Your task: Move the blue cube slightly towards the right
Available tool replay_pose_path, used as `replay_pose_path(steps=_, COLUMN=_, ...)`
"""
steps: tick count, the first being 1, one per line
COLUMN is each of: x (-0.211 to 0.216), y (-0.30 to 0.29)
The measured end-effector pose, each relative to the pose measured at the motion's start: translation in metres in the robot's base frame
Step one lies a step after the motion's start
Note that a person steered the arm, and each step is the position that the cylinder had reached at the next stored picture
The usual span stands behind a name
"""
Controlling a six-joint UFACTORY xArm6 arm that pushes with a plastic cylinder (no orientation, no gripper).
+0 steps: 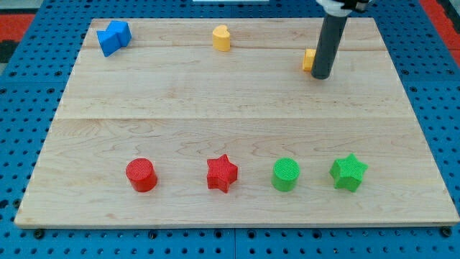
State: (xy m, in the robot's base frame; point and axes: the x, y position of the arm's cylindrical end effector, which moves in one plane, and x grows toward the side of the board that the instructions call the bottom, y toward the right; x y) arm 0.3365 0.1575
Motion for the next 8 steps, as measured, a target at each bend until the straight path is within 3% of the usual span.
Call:
replay_pose_path(steps=1, x=-0.041, y=0.0)
replay_pose_path(steps=2, x=-0.045, y=0.0)
replay_pose_path(steps=3, x=-0.001, y=-0.054)
replay_pose_path(steps=5, x=-0.012, y=-0.371)
replay_pose_path(steps=6, x=-0.042, y=-0.44)
replay_pose_path(steps=7, x=-0.056, y=-0.457)
replay_pose_path(steps=8, x=-0.096, y=-0.447)
